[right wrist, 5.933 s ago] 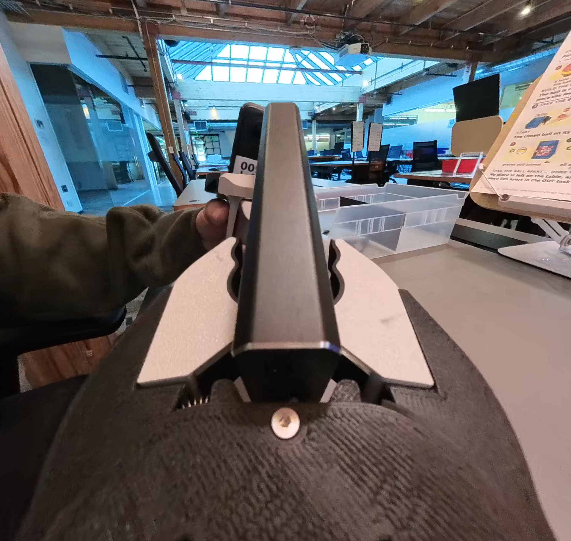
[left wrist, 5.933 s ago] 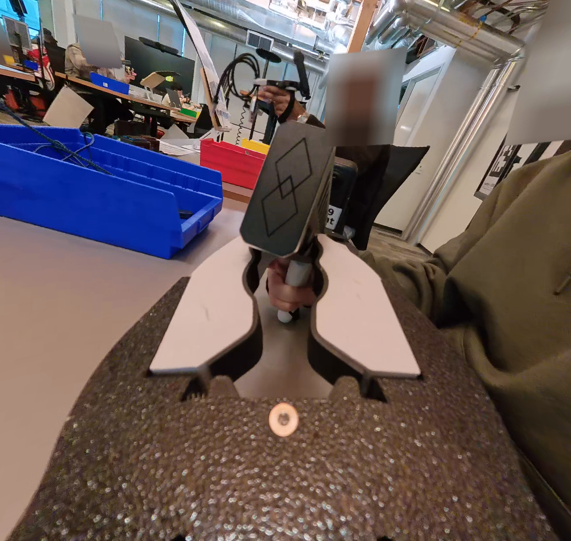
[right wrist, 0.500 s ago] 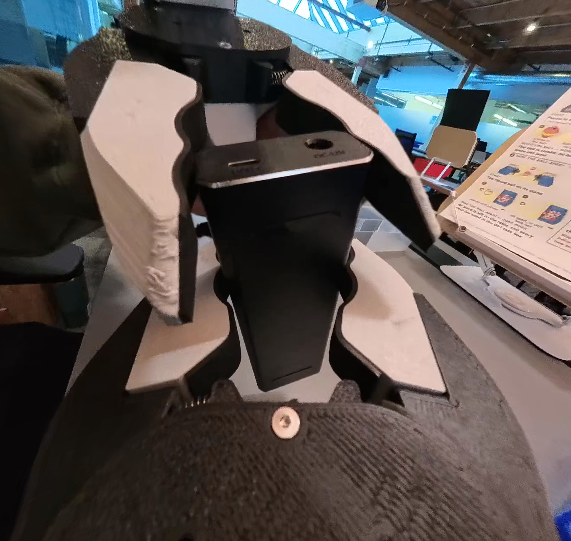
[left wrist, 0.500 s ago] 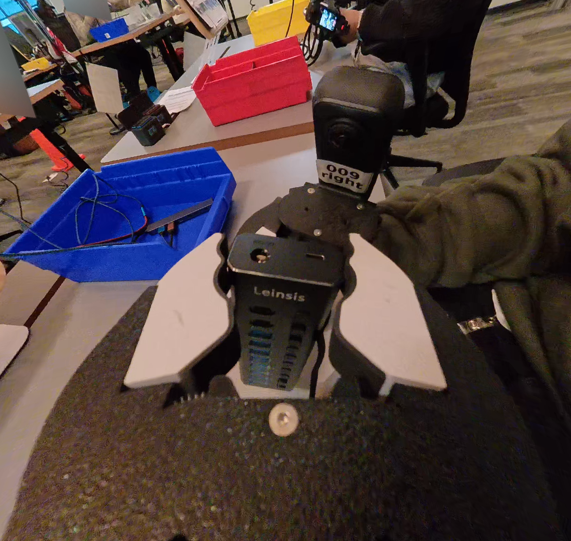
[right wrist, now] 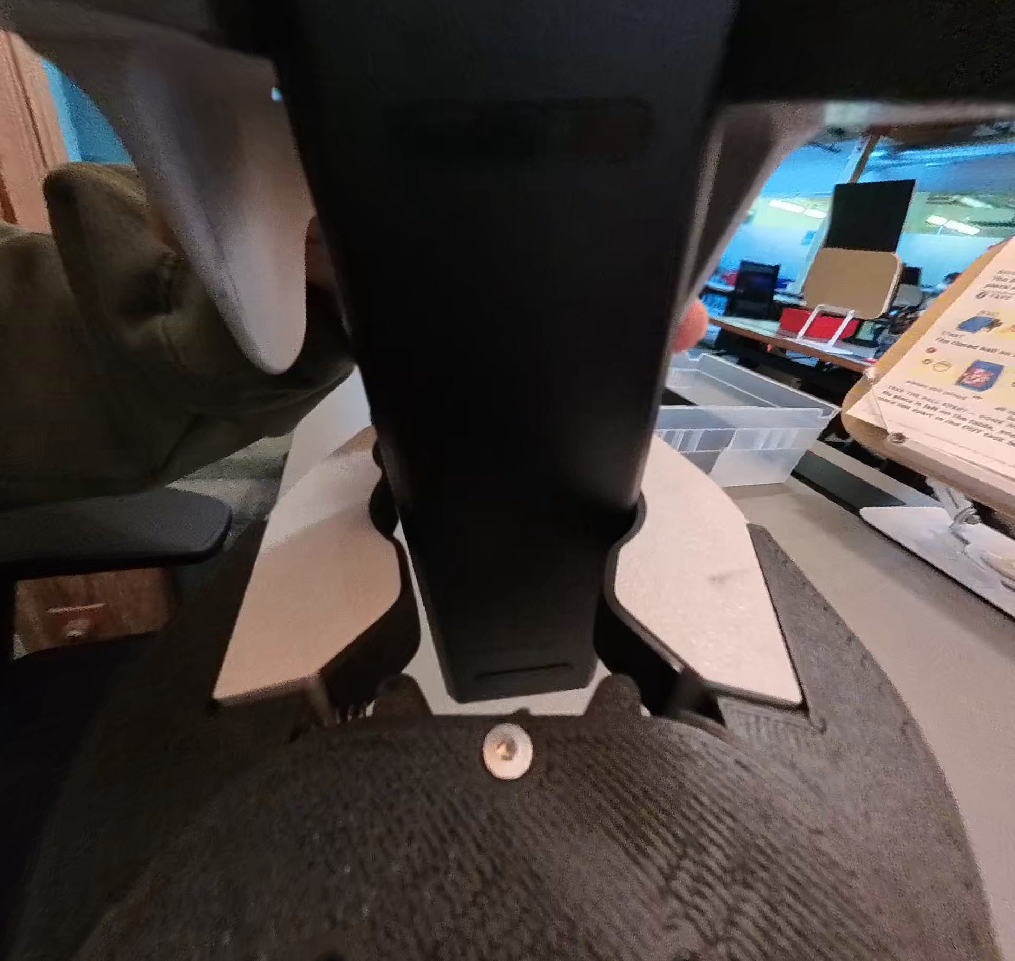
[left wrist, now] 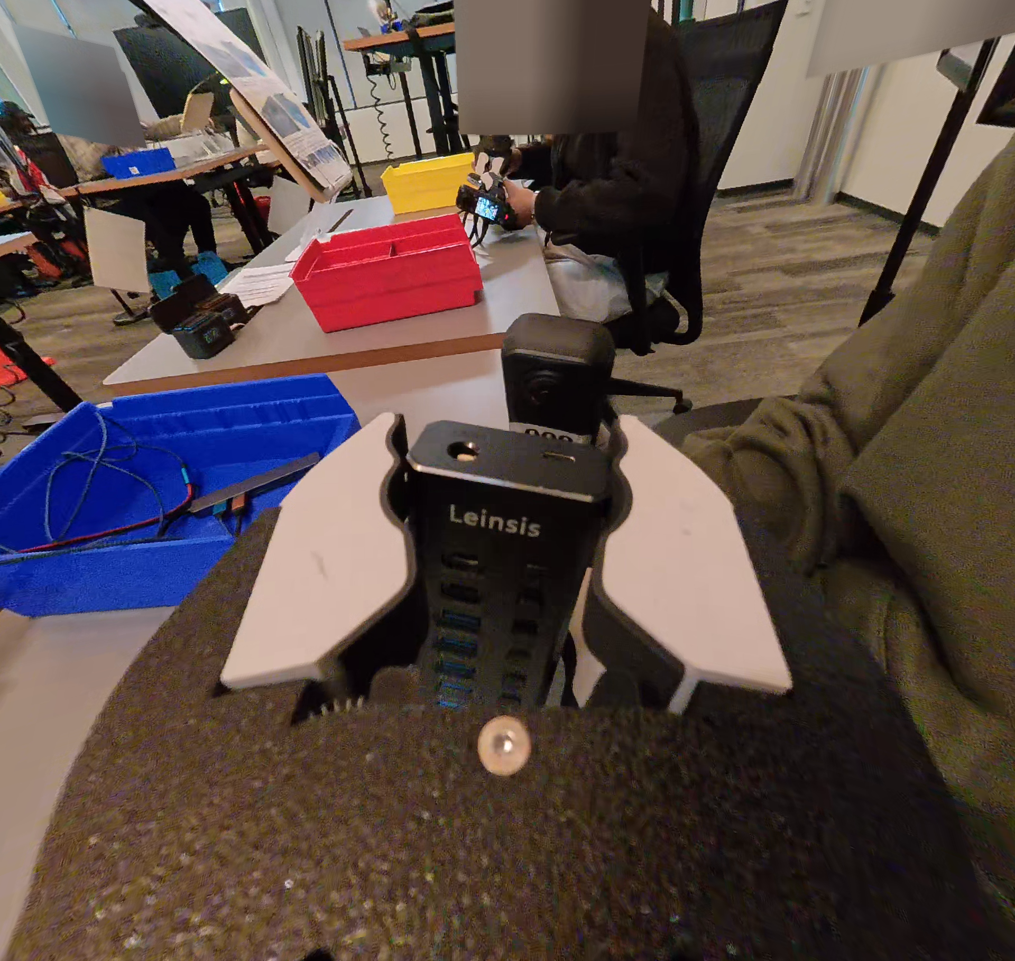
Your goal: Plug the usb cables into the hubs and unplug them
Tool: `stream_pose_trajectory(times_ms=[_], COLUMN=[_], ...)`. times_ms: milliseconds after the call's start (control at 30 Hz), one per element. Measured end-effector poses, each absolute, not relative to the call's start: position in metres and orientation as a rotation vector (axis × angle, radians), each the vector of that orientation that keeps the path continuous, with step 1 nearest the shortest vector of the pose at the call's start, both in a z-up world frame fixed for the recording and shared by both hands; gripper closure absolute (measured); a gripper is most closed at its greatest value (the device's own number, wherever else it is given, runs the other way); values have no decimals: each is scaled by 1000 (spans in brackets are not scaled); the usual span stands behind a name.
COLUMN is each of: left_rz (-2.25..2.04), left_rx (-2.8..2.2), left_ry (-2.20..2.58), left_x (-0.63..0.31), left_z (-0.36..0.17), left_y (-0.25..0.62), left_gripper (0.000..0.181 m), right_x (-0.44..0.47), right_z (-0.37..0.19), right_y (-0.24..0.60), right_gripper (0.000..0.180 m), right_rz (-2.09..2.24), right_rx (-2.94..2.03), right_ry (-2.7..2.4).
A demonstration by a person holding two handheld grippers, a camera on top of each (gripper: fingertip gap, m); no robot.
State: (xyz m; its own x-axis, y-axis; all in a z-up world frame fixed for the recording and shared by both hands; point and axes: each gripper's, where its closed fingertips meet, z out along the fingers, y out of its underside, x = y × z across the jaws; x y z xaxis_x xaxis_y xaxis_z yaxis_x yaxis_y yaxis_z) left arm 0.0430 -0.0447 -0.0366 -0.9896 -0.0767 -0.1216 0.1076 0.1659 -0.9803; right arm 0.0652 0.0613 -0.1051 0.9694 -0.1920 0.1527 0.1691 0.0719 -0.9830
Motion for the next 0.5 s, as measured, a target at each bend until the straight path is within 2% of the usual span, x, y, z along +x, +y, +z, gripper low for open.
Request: stream_pose_trajectory(times_ms=[133, 333, 500], left_rz=[-1980, -1976, -1825], left_rx=[52, 73, -30], left_ry=[2300, 2312, 2302], left_x=[38, 40, 65], left_z=[-39, -40, -48], left_y=[-49, -48, -34], left_gripper=[112, 112, 118], right_x=[63, 67, 79], right_z=[-105, -105, -114], right_y=[65, 61, 50], right_gripper=[96, 102, 102], right_rz=[-263, -299, -213], right_rx=[-1460, -1448, -1432], right_ry=[25, 26, 95])
